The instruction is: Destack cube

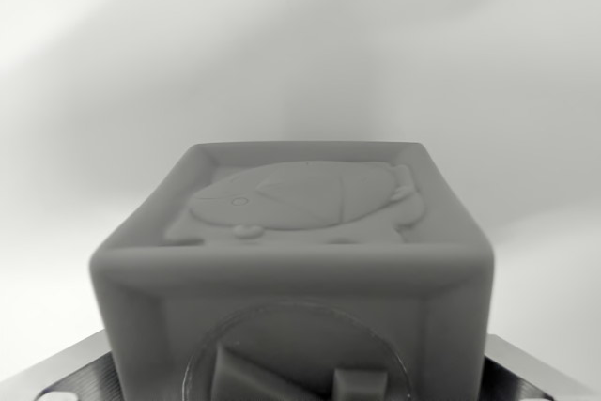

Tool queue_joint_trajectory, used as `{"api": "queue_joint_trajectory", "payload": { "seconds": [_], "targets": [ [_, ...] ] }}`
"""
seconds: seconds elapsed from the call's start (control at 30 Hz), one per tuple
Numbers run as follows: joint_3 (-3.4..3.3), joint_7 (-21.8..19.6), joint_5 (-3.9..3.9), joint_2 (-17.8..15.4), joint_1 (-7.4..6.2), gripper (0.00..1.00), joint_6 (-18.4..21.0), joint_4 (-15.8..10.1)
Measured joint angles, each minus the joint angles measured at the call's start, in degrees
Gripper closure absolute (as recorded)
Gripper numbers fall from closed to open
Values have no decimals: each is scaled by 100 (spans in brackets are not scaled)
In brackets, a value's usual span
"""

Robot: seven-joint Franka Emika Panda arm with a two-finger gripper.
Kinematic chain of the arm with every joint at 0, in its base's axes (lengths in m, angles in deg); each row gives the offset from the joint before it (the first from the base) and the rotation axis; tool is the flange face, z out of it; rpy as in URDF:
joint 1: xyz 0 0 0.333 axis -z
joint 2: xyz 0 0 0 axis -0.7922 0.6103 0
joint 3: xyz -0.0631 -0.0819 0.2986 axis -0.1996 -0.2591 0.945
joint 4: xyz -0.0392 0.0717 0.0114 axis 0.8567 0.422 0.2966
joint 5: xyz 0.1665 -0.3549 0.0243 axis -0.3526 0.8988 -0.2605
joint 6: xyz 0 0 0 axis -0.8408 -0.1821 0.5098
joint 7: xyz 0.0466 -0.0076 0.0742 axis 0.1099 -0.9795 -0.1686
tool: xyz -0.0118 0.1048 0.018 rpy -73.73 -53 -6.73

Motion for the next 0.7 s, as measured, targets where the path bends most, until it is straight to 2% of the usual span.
{"api": "queue_joint_trajectory", "payload": {
  "seconds": [0.5, 0.53, 0.7],
  "targets": [
    [-26, 0, 0, 176, -15, 100, -124, 66],
    [-27, 0, 0, 177, -16, 0, -126, 67],
    [-27, 0, 0, 179, -17, 0, -128, 69]
  ]
}}
